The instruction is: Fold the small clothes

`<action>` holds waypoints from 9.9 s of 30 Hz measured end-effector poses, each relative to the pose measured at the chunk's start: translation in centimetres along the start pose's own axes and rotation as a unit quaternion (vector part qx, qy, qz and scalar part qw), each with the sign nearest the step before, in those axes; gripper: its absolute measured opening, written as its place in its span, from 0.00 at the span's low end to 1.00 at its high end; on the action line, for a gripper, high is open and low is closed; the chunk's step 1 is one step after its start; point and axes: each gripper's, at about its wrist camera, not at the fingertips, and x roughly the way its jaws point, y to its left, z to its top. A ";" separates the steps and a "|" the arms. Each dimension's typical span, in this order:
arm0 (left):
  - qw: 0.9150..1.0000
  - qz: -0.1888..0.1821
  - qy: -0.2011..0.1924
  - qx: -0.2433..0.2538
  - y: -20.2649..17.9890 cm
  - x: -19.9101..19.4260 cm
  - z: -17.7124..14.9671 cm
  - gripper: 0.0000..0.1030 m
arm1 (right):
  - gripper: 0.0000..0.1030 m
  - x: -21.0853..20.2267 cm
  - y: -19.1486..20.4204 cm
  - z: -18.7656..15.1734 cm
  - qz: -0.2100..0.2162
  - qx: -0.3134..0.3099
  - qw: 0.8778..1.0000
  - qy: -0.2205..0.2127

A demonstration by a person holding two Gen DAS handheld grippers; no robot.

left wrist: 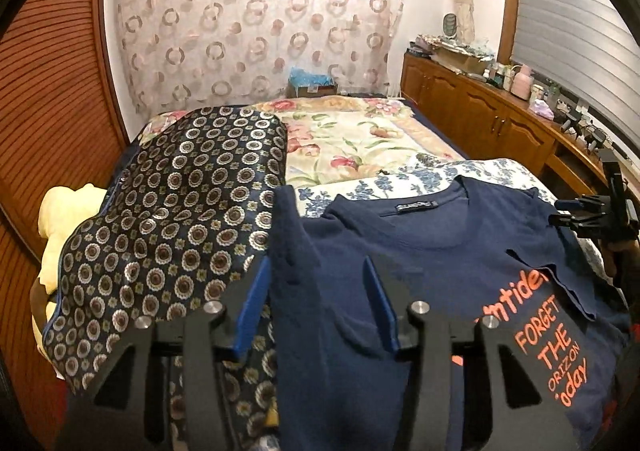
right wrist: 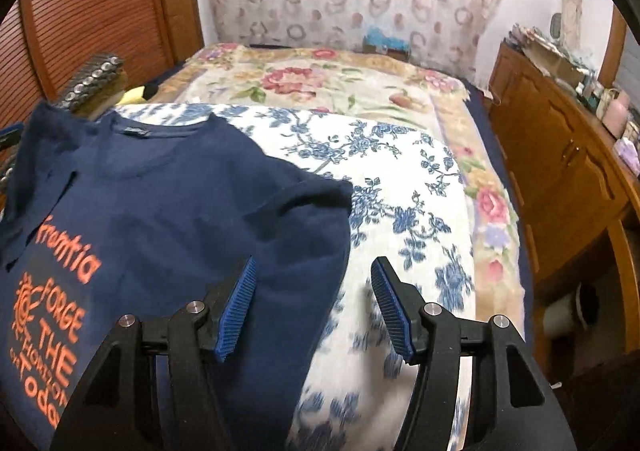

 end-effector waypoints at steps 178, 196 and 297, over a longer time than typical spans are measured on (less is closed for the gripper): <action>0.934 -0.101 -0.341 0.027 1.8 -39.8 5.1 0.09 | 0.11 -51.1 6.9 -1.9 -0.008 -0.099 0.921 -0.377; 0.982 -0.037 -0.186 0.020 1.4 -17.7 5.9 0.09 | 0.11 -25.9 2.0 2.4 -0.044 -0.074 0.979 -0.187; 0.994 -0.051 -0.071 -0.058 0.5 -11.4 -8.6 0.00 | 0.05 -17.2 2.5 -7.9 0.004 0.025 0.987 -0.157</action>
